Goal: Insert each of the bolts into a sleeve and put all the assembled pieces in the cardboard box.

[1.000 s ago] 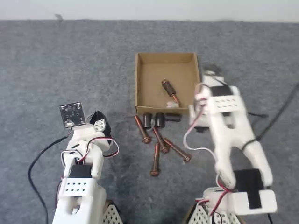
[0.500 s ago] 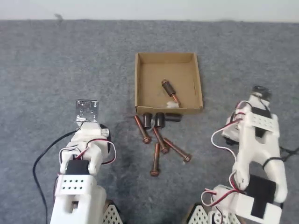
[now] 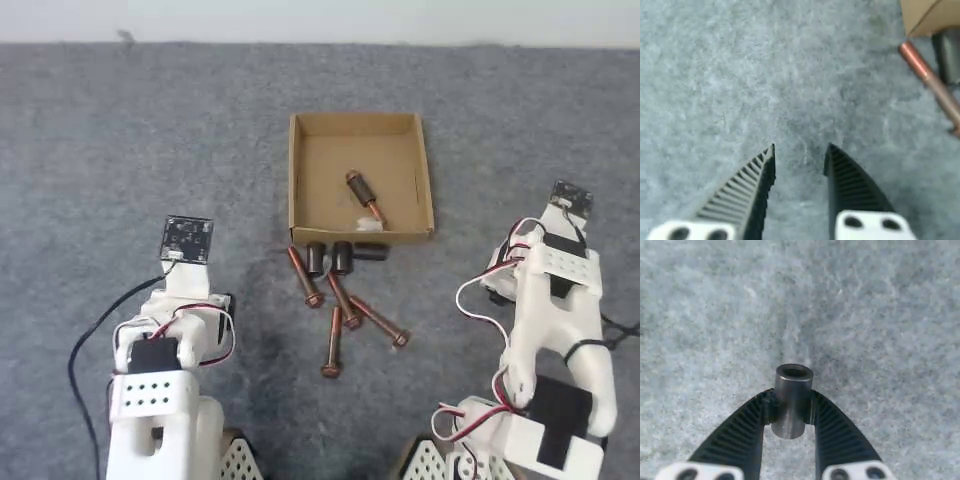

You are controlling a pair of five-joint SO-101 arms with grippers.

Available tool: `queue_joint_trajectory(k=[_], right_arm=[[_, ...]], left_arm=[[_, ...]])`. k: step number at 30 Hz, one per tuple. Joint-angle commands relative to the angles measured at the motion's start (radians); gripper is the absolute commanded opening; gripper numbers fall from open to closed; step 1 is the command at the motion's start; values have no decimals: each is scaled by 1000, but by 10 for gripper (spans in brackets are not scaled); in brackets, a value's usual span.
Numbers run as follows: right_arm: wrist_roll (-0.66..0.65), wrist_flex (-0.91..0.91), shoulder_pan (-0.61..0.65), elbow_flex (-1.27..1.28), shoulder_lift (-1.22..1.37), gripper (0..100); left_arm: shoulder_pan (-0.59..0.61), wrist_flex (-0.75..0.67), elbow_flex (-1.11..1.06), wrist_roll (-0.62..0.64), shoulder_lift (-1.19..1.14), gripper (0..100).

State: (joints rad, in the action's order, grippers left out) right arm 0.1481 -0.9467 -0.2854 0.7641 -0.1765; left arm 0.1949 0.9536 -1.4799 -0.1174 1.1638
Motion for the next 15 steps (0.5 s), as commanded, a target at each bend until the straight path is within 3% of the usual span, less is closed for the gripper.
queue_joint_trajectory(k=[1,11,15], right_arm=[[11,12,-13,-11,-1,6],[8,27,-13,-8,-1,6],[8,38,-13,-8,-1,6]], left_arm=[[-5,29,96,-58,-80,106],[-28,-11,331,-64,-566,105],[-58,-3,432,-169,-695,104]])
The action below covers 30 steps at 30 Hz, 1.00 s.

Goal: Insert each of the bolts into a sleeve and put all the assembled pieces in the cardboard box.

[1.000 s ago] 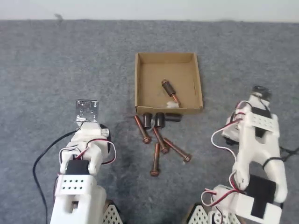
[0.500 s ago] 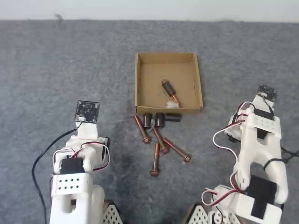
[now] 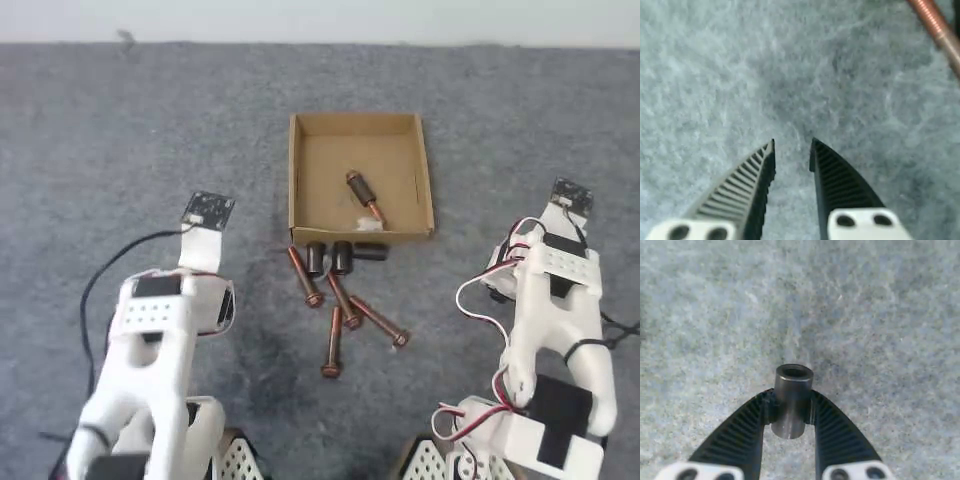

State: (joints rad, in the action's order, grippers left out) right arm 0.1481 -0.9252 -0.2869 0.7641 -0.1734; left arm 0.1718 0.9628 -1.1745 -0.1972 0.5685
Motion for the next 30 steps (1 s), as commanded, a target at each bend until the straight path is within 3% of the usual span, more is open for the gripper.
queue_joint_trajectory(k=[1,8,14,19,25,30], right_arm=[[8,16,-12,-8,-4,6],[5,16,-13,-6,-4,6],[5,16,-16,-8,-4,6],[3,16,-16,-8,-2,6],[2,13,-16,-8,-2,6],[2,12,-18,-8,-2,6]], left_arm=[[-51,-12,150,-103,-130,103],[-272,166,349,-87,-247,102],[-609,367,518,-87,-256,101],[-858,402,549,-164,-258,104],[-922,399,476,-399,-258,130],[-922,348,469,-423,-256,244]])
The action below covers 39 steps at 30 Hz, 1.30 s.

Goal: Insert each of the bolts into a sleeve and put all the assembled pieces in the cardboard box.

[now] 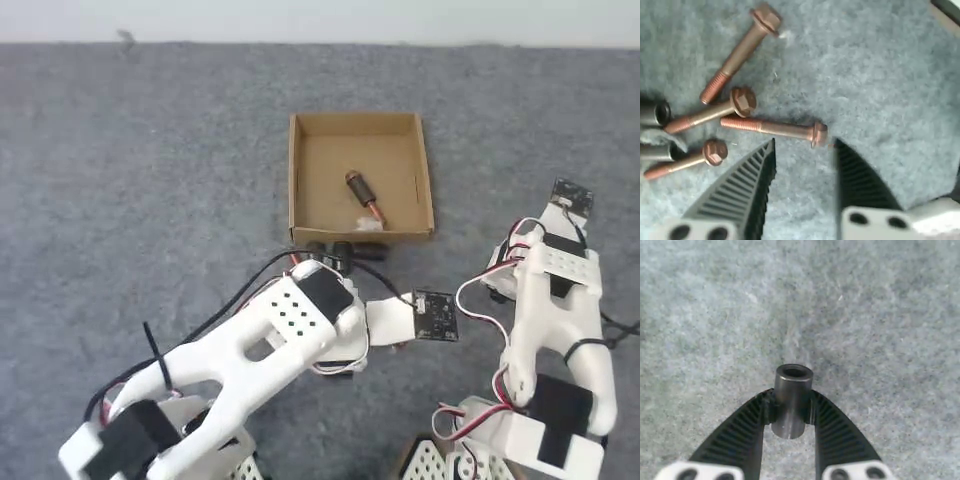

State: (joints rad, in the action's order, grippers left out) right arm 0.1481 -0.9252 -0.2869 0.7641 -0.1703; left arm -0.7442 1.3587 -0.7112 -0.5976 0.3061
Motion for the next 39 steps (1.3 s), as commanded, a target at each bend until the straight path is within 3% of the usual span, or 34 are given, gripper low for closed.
queue_joint_trajectory(k=[1,7,17,27,39], right_arm=[[2,10,-22,-8,-5,6],[-21,10,-142,-31,-5,6],[-28,12,-154,-32,-5,6],[-32,15,-150,-32,-5,6],[-34,16,-147,-34,-5,6]], left_arm=[[-6,-64,5,-26,6,242],[-5,-176,-38,-100,5,239],[25,-394,-39,-104,-12,239],[34,-428,116,-120,-261,239],[-15,-535,110,-118,-354,194]])
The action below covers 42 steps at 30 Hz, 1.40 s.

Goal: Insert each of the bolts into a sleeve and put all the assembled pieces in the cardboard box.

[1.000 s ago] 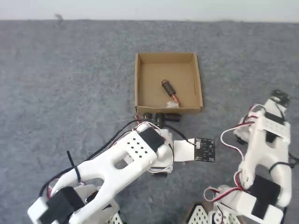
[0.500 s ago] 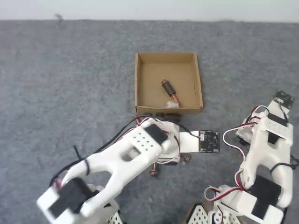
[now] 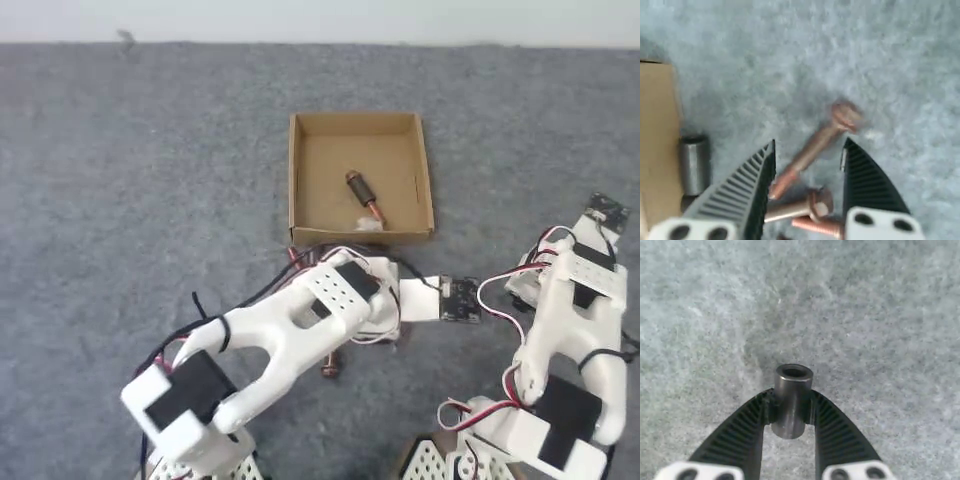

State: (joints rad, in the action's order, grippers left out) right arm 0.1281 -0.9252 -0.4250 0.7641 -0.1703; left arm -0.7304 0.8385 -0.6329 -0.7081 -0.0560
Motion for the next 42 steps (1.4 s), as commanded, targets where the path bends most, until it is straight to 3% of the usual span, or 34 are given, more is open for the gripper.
queue_joint_trajectory(k=[1,11,19,31,33,39,42], right_arm=[[-14,16,-8,-34,-5,6],[-14,18,-7,-34,-5,6],[-14,18,16,-32,-5,6],[-14,8,13,-74,64,6],[-14,8,13,-74,64,6],[-14,8,13,-74,65,6],[-14,8,13,-74,67,6]], left_arm=[[-37,-15,28,-8,6,194],[-64,31,38,-9,-5,184],[-81,71,45,-8,-52,33],[-84,78,68,15,-57,31],[-94,83,93,138,-60,30],[-91,81,180,721,-66,32],[-54,77,202,924,-66,33]])
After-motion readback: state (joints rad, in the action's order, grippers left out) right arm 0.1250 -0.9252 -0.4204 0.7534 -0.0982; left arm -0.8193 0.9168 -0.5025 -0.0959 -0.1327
